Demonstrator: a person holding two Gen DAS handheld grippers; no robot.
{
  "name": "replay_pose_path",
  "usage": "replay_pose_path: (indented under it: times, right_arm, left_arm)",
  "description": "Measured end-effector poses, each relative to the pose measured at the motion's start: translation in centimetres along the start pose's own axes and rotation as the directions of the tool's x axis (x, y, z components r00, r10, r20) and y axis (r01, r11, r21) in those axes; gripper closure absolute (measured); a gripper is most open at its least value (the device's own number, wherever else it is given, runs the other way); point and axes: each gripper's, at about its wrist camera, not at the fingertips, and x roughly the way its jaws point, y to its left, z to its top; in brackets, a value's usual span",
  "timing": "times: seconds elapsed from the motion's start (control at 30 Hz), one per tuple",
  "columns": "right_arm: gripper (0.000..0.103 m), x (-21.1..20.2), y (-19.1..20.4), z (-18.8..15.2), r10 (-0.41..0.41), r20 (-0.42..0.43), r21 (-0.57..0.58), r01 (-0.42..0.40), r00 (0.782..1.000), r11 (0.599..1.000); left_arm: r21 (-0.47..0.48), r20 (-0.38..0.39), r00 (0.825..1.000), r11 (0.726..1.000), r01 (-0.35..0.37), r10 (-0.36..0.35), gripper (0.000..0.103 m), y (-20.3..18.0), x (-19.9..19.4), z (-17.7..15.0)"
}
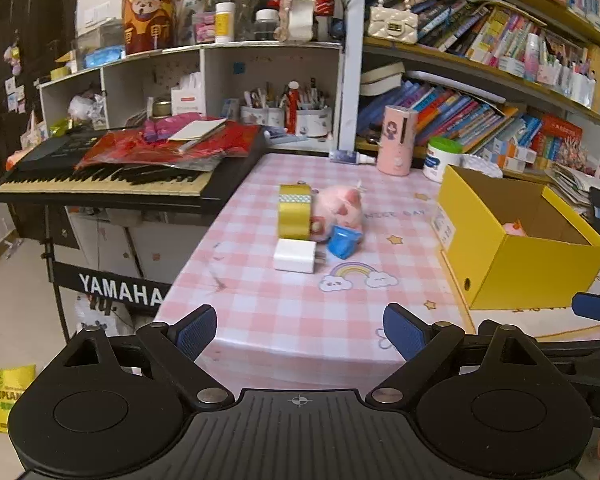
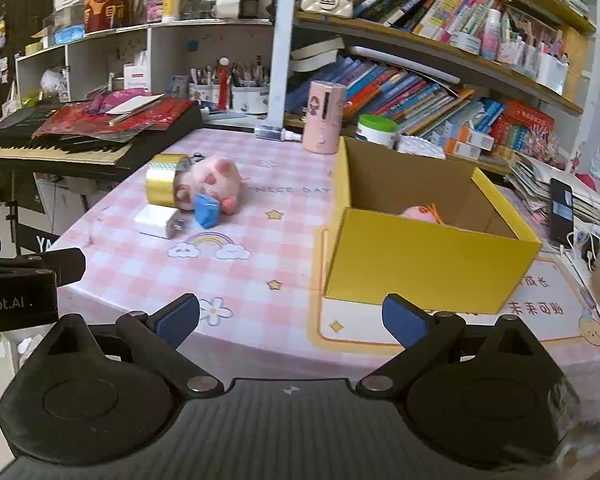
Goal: Organize objects
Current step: 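Withdraw both tools from the box toward the remaining items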
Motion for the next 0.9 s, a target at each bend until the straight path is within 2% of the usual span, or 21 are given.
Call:
replay_pose_path:
  times: [0.33,0.67,0.77,0.83,0.9]
  right_arm:
    - [0.004,2.3,1.9,1.1,0.042,-0.024,-0.046,-0.043,0.999,0.998]
    - [0.006,9.7,2.7,4.4,0.109,-0.067,-0.084,-0.114,0.992,0.99]
    - [0.014,12.3,3.0,5.2,0.123,-0.071,-0.111,-0.131,0.99,0.985]
    - [0.026,14.1,3.2,5.7,0.144,-0.069,-0.126,-0.151,0.987,0.98]
    - [0.03,15.7,3.2,6.3,0.162,-0.085,-0.121,-0.171,0.983,0.978]
  left_arm:
    - [-0.037,-0.038,0.999,0.999,-0.021,0.02,0.01,1.3,2.9,0.4]
    - [-0.051,-0.096,0.991,0.994,-0.096,0.09,0.01,1.8,9.0,3.2]
    - [-0.037,-0.122,0.987,0.993,-0.113,0.107,0.01,1.8,11.0,4.1]
    - [-0.034,-0.131,0.984,0.992,-0.123,0.118,0.01,1.8,12.0,4.6]
    - [-0.031,-0.14,0.982,0.991,-0.128,0.123,0.01,1.8,12.9,5.2]
